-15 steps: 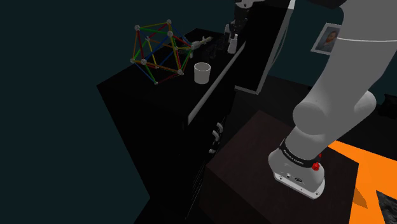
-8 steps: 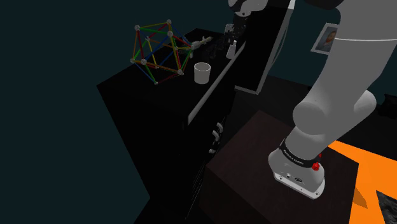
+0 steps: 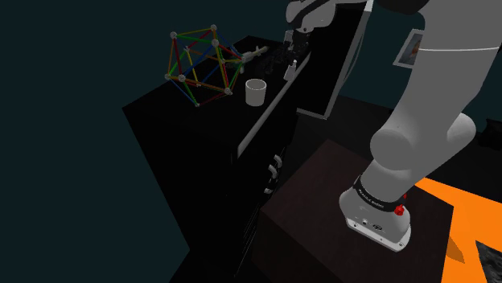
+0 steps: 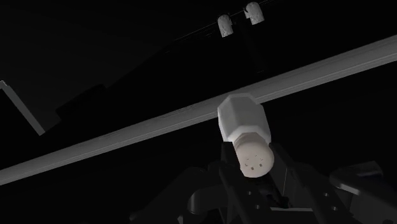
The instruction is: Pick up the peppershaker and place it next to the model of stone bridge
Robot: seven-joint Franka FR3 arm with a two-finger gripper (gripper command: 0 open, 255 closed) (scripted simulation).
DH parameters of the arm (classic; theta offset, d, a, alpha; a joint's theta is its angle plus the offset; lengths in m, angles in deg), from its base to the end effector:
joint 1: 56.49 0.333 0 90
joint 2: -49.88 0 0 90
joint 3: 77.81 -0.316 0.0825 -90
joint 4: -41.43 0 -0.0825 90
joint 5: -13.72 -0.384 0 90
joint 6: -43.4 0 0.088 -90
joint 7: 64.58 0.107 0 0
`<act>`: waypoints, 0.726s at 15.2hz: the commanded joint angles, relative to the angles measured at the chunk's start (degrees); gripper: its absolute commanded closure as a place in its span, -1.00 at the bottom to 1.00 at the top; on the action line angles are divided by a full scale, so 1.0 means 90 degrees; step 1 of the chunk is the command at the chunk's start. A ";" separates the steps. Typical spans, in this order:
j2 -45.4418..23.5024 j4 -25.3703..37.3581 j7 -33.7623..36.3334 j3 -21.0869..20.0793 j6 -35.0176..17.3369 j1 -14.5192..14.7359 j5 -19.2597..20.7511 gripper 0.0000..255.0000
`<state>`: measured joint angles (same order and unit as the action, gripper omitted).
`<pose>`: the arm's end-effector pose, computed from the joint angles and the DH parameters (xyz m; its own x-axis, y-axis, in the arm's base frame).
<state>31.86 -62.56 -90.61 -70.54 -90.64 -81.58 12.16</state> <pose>0.5558 -0.3443 0.3896 0.9776 -0.1049 0.1827 -0.1259 -0.9863 0.1070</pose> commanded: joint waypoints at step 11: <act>-0.0044 -0.0058 -0.0019 -0.0001 -0.0106 -0.0012 -0.0013 -1.00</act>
<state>31.46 -63.08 -90.79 -70.55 -91.60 -81.68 12.04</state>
